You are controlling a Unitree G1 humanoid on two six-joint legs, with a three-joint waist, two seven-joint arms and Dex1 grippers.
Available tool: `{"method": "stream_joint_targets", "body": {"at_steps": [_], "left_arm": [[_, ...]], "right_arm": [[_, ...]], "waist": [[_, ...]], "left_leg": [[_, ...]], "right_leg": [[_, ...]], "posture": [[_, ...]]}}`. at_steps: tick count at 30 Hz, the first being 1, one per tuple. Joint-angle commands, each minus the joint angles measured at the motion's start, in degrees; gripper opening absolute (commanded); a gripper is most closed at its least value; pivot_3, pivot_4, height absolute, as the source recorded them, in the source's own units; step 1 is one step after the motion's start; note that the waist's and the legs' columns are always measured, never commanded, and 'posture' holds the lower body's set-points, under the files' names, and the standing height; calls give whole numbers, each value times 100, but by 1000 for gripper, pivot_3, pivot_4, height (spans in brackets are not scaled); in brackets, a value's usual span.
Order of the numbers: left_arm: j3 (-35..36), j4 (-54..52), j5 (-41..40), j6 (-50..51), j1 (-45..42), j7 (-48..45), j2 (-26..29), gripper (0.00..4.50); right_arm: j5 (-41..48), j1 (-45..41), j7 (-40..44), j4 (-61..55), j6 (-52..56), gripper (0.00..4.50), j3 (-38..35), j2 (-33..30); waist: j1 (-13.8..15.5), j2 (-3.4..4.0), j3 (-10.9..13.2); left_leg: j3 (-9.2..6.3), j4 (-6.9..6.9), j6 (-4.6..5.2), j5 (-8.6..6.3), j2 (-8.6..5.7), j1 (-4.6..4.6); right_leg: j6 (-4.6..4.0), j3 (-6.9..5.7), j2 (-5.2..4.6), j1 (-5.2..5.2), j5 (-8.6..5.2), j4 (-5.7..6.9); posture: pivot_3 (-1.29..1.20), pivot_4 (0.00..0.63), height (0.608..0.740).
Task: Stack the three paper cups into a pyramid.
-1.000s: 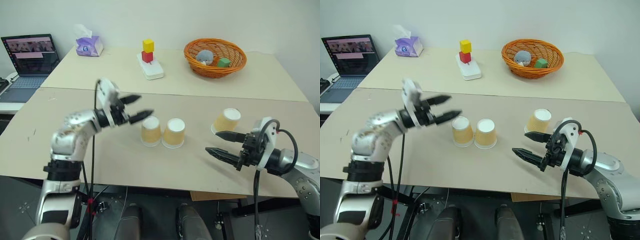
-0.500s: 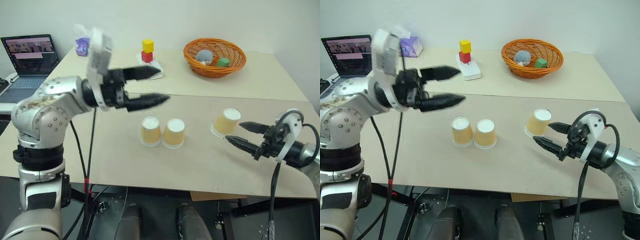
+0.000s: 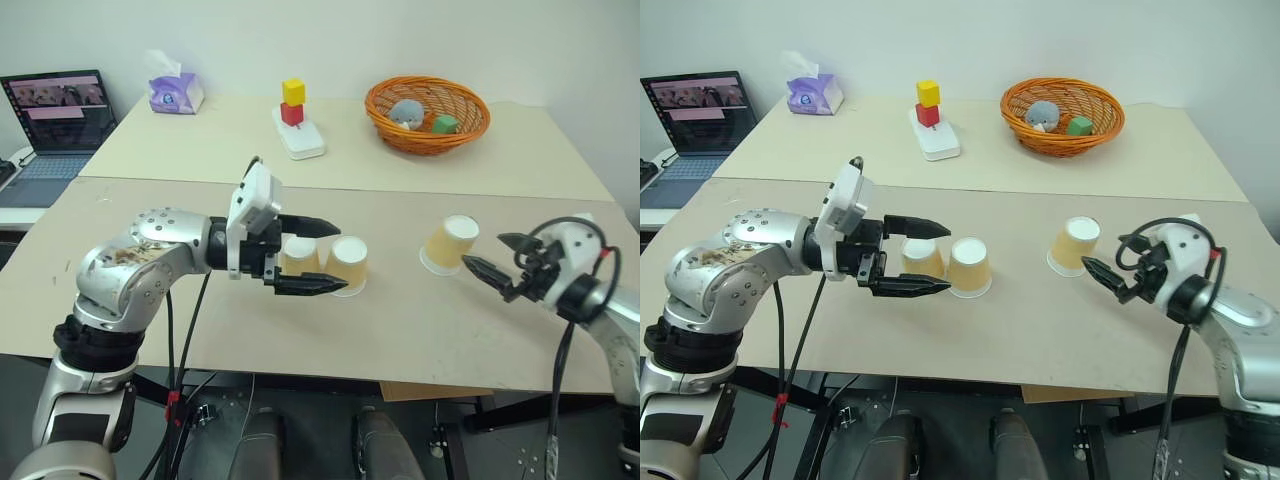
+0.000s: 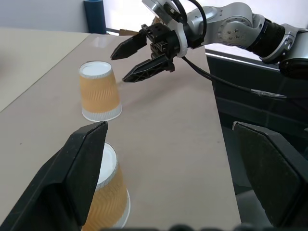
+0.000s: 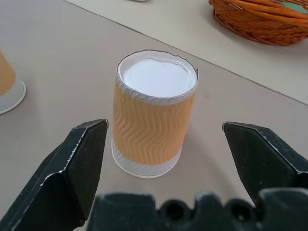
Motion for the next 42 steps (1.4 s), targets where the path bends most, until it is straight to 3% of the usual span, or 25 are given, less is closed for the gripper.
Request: {"method": "stream_joint_targets", "body": {"at_steps": [1,31,36,37,42], "left_arm": [[163,-86,68,-159,104,140,-6,4430],[296,-236,109,-204,567,533,-65,4430],[329,-243,104,-203,585,609,-76,4500],[345,-244,106,-200,594,637,-72,4500],[585,-253,-22,-57,668,739,43,4500]], "right_arm": [[-108,-462,22,361,-304,4500,1,14],[-222,-1531,342,1522,-618,4500,346,399],[-249,-1521,342,1551,-639,3243,352,420],[-251,-1543,316,1577,-616,2815,339,426],[-258,-1652,273,1657,-648,2815,297,422]], "waist": [[-5,3,2],[-91,7,4],[-90,7,4],[-91,7,4],[-95,7,5]], "left_leg": [[0,0,0,0,0,-1],[-3,0,2,-1,0,-3],[-3,0,3,-1,-1,-3],[-3,0,2,-1,-1,-3],[-3,0,2,-1,0,-3]], "right_leg": [[0,0,0,-2,0,0],[-1,-1,-2,-3,0,6],[-1,-1,-2,-3,0,6],[-1,-1,-2,-3,0,6],[-1,-1,-2,-4,0,8]], "posture": [[0,150,658],[0,150,658],[0,150,658],[0,150,658],[0,150,658]]}}
